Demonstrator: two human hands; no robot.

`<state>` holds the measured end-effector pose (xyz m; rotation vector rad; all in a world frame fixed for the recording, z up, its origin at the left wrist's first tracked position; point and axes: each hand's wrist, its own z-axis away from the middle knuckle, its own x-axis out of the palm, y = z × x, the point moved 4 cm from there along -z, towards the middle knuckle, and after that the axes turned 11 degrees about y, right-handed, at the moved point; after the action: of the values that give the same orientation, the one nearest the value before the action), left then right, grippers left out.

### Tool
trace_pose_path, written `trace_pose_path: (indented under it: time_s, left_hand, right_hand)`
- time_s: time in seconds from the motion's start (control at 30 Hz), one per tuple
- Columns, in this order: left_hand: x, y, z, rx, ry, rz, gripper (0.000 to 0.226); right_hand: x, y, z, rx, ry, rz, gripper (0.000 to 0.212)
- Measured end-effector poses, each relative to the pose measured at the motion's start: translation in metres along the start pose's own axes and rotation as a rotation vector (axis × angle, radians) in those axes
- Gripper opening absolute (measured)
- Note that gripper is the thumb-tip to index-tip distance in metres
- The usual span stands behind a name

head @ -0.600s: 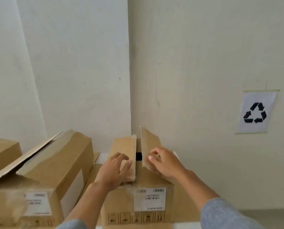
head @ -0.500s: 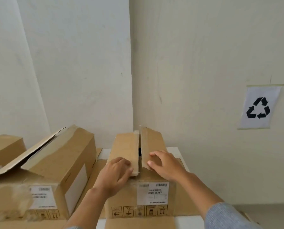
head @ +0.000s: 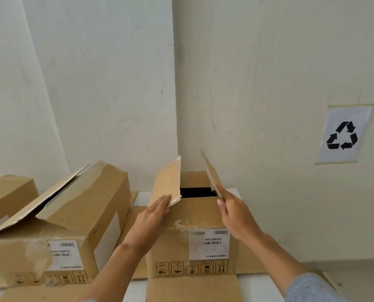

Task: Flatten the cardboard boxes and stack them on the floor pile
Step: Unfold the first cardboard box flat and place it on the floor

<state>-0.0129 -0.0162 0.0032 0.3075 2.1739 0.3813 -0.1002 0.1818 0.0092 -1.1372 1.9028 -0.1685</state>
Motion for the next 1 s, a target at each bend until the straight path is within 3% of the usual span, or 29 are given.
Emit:
trace_pose_path:
  time_s: [0.13, 0.27, 0.63, 0.73, 0.87, 0.97, 1.0]
  left_hand:
    - [-0.016, 0.015, -0.019, 0.022, 0.146, -0.010, 0.049]
    - [-0.035, 0.049, -0.043, 0.100, 0.325, 0.133, 0.042]
    - [-0.086, 0.161, -0.098, 0.523, 0.533, 0.192, 0.036]
    - [-0.096, 0.184, -0.105, 0.628, 0.551, 0.171, 0.033]
    - [-0.085, 0.186, -0.106, 0.738, 0.460, 0.100, 0.027]
    - [-0.078, 0.178, -0.104, 0.732, 0.416, 0.081, 0.034]
    - [-0.077, 0.175, -0.104, 0.713, 0.407, 0.089, 0.036]
  right_hand:
    - [-0.012, 0.004, -0.005, 0.081, 0.284, -0.032, 0.042]
    - [-0.027, 0.000, -0.006, 0.107, 0.423, -0.139, 0.035]
    - [-0.103, 0.008, 0.005, 0.107, 0.903, -0.326, 0.038]
    - [-0.099, 0.002, 0.008, 0.098, 0.873, -0.372, 0.044]
    - [-0.076, 0.002, 0.017, 0.095, 0.730, -0.235, 0.040]
    - [-0.065, 0.007, 0.021, 0.065, 0.614, -0.111, 0.025]
    - [-0.063, 0.009, 0.021, 0.046, 0.572, -0.073, 0.032]
